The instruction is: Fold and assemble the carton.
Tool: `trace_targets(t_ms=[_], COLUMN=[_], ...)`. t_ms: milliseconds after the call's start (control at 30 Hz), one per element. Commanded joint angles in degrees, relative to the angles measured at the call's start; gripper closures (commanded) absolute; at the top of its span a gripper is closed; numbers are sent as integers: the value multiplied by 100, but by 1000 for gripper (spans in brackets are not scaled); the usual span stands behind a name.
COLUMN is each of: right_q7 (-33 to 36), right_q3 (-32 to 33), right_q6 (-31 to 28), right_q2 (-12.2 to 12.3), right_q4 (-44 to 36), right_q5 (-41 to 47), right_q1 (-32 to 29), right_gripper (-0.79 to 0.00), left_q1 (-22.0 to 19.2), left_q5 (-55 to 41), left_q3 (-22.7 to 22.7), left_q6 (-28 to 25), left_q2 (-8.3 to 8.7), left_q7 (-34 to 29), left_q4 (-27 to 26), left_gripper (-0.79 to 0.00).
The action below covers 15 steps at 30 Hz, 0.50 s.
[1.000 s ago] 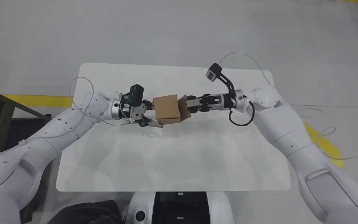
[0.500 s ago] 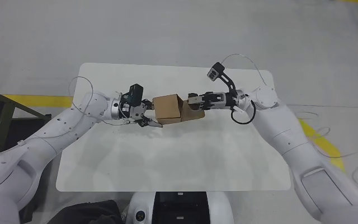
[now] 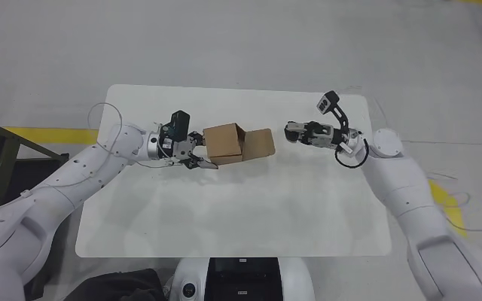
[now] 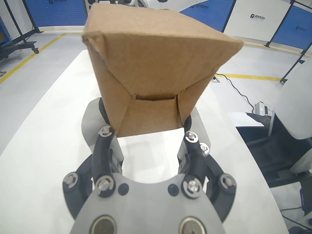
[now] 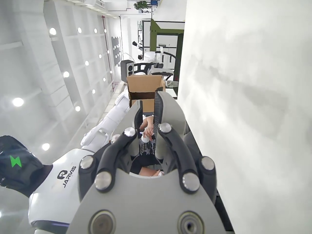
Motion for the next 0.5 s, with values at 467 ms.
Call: trace_targets(t_ms=[467], right_q7=[383], right_q3=[-615], right_q6=[108], right_q2=[-456], right_q4=[317], right_q5=[309], right_q1=[220], right_gripper=[-157], left_q1=[123], left_q5=[68], left_q3=[-197], left_q6=[0], left_q2=[39], left_q7=[0], left_q4=[-135], left_gripper=[-151])
